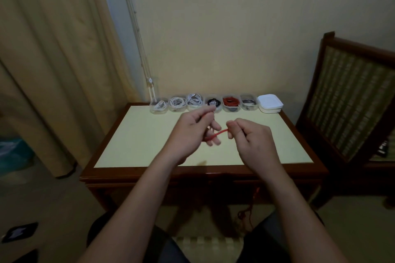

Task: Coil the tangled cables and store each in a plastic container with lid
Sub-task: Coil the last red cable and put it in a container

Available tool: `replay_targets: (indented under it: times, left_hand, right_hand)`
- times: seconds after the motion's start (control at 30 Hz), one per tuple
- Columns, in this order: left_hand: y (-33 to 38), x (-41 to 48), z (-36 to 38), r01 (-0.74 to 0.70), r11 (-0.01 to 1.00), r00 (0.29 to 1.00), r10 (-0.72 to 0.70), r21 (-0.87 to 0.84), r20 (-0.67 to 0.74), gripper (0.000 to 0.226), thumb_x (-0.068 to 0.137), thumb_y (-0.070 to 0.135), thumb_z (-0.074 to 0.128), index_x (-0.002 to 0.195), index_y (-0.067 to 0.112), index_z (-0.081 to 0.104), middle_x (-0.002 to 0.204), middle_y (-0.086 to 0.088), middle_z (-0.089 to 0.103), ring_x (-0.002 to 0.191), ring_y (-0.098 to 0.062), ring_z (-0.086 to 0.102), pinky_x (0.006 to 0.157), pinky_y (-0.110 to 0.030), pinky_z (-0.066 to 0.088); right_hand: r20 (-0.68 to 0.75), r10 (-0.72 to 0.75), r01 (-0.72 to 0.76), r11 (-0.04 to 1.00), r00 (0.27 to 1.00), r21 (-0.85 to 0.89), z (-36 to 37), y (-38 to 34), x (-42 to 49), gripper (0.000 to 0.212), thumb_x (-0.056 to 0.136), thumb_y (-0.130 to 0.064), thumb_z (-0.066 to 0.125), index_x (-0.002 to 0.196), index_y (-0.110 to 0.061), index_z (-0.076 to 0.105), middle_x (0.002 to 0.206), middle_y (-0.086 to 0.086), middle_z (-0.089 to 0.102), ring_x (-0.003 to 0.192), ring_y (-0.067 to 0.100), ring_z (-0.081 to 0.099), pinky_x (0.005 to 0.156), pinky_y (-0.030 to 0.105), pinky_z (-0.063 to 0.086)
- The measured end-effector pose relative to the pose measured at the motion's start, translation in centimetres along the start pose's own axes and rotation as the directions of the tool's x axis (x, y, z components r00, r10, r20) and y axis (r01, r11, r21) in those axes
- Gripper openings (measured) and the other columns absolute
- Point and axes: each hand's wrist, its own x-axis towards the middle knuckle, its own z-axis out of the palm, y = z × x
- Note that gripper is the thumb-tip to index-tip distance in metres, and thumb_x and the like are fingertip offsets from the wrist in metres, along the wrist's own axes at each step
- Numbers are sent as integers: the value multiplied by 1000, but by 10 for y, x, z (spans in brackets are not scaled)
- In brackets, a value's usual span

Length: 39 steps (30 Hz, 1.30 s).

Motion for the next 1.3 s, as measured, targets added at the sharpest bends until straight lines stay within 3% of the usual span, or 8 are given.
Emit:
replay_targets:
  times: [0.2, 0.4, 0.53, 0.73, 0.87, 1.0, 1.17, 1.3]
  left_hand:
    - [5, 0, 10, 248, 904, 961, -183, -349, 208, 31, 104, 10, 45, 125, -7, 59, 58, 2, 37, 37, -2, 21, 37, -17, 14]
    - [5, -1, 9, 313, 769, 946, -196, -558, 260, 23, 89, 24, 62, 101, 7, 69, 55, 9, 16, 31, -1, 17, 32, -14, 10]
    - [5, 0, 2, 332, 751, 940, -209, -571, 271, 32, 83, 14, 62, 113, 3, 69, 50, 8, 22, 30, -2, 20, 32, -14, 15]
    - [3, -4, -2, 355, 827, 916, -216, -435, 338, 37, 85, 11, 62, 120, 0, 61, 51, 7, 32, 41, -3, 36, 50, -20, 44]
    - [1, -4, 5, 308, 869, 935, -201, -386, 292, 38, 95, 24, 59, 125, 1, 60, 55, 7, 19, 40, -4, 22, 41, -17, 30]
    - [-1, -2, 6, 251, 839, 959, -150, -483, 239, 25, 102, 20, 51, 105, 2, 68, 53, 8, 17, 38, -1, 15, 36, -16, 14]
    - [-2, -5, 9, 257, 791, 963, -158, -555, 220, 23, 101, 18, 51, 109, 4, 67, 49, 9, 20, 35, 0, 17, 35, -16, 12]
    - [-2, -6, 12, 208, 825, 976, -135, -525, 174, 22, 100, 18, 53, 110, 6, 69, 51, 9, 19, 37, 0, 16, 37, -16, 12]
  right_hand:
    - [-66, 264, -237, 934, 962, 266, 2, -17, 6, 30, 101, -40, 57, 78, -24, 65, 63, -7, 61, 56, 4, 46, 53, 21, 35]
    - [217, 436, -487, 796, 873, 359, 0, -24, 9, 43, 94, -66, 48, 93, -31, 73, 80, -18, 72, 61, -7, 54, 63, 21, 39]
    - [435, 380, -577, 582, 816, 573, -3, -20, 7, 30, 96, -40, 62, 84, -14, 69, 61, -1, 63, 50, 7, 41, 51, 23, 26]
    - [389, 374, -539, 630, 842, 560, -3, -15, 7, 39, 88, -54, 65, 84, -15, 68, 57, -8, 30, 54, 10, 23, 51, 29, 19]
    - [331, 357, -478, 761, 873, 439, 3, -19, 6, 45, 96, -62, 52, 81, -25, 72, 60, -7, 29, 56, 8, 26, 53, 30, 21]
    - [335, 328, -464, 714, 883, 523, 2, -20, 9, 39, 103, -51, 44, 90, -37, 78, 66, -9, 45, 53, 3, 33, 50, 20, 27]
    - [297, 325, -429, 796, 898, 427, 0, -10, 6, 56, 98, -59, 49, 88, -6, 65, 57, -11, 38, 54, 8, 30, 54, 30, 25]
    - [260, 304, -393, 802, 917, 450, 1, -11, 4, 51, 98, -55, 51, 91, -8, 69, 60, -9, 47, 55, 5, 38, 54, 23, 31]
